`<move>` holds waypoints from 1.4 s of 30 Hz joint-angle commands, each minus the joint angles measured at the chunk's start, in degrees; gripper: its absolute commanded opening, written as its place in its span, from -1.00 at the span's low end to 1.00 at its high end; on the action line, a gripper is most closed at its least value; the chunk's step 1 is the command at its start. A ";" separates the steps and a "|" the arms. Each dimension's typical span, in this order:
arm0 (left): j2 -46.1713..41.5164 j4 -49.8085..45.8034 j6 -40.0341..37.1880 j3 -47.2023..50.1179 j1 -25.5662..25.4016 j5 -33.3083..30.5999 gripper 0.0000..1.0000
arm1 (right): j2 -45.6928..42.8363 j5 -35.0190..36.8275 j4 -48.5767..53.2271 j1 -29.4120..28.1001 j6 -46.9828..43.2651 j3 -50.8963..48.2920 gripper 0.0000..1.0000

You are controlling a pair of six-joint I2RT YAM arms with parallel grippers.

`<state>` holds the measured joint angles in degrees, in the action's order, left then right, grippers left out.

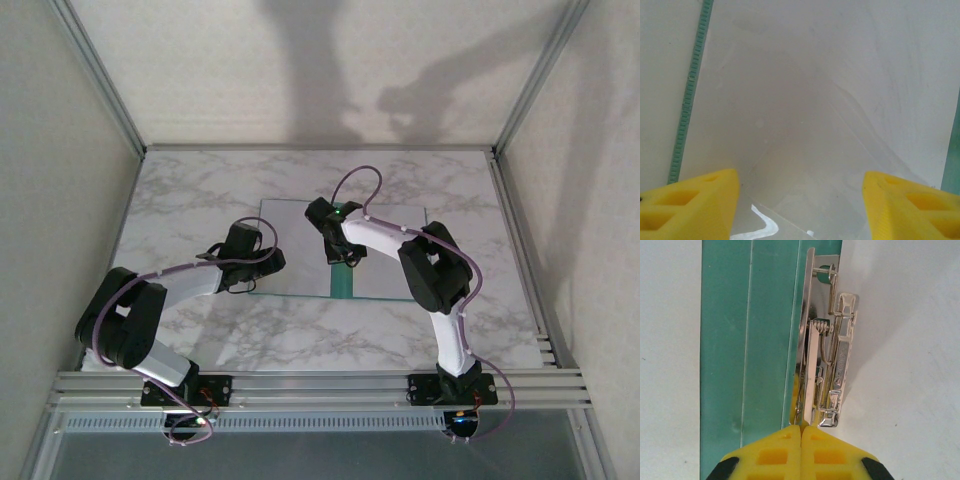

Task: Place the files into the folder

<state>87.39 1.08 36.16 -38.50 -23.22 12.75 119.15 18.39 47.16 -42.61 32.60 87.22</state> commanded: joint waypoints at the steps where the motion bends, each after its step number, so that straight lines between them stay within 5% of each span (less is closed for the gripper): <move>1: 0.82 -0.89 -0.57 -0.43 -0.33 -0.97 0.32 | 4.56 -0.31 1.93 0.33 -0.43 -2.98 -0.94; 42: 0.84 -0.91 -0.57 -0.18 -0.33 -0.90 0.30 | 4.74 -0.31 1.42 0.25 -0.75 -4.10 -0.82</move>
<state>87.81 1.02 36.01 -38.50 -23.22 12.75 119.72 18.74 46.57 -42.70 32.18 86.85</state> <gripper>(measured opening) 0.654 0.093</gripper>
